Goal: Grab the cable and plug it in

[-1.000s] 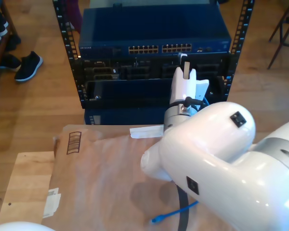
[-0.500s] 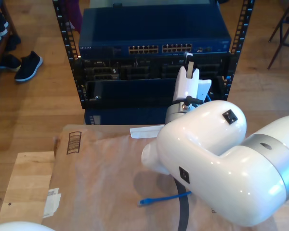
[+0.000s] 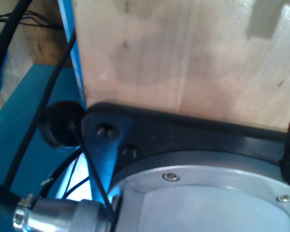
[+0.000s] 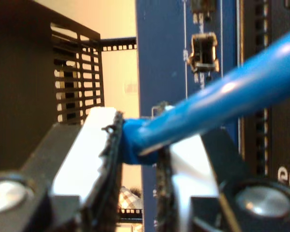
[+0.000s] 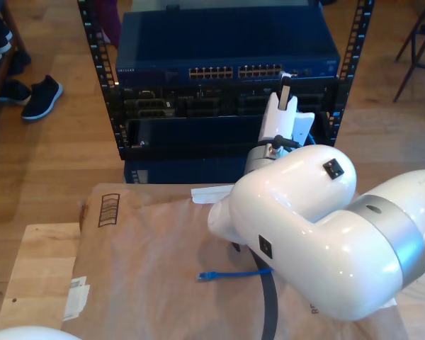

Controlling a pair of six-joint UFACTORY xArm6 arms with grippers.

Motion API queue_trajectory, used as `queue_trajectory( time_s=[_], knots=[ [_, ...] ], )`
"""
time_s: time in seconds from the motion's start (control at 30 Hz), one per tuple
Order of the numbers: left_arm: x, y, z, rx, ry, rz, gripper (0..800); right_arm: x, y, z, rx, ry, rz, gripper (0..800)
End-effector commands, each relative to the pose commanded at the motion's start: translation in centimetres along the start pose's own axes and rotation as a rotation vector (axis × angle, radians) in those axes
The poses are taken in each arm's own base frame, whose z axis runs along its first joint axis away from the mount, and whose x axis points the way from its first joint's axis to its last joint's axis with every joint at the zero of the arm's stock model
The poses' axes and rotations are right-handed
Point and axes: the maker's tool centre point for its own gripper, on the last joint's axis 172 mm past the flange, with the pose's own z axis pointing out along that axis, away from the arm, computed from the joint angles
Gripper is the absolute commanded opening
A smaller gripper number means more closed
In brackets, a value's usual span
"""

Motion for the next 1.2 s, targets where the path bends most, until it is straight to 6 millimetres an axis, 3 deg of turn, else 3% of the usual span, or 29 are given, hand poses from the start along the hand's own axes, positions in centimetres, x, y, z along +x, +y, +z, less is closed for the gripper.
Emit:
queue_trajectory(
  time_s=[0.57,1.2],
  knots=[
    [0.0,0.0,0.0,0.0,0.002,0.0,799,0.3,0.7,1.0,0.001,0.006,-0.019,0],
    [0.0,0.0,0.0,0.0,0.002,0.0,799,-0.8,0.6,1.0,0.009,-0.034,-0.032,0]
  ],
)
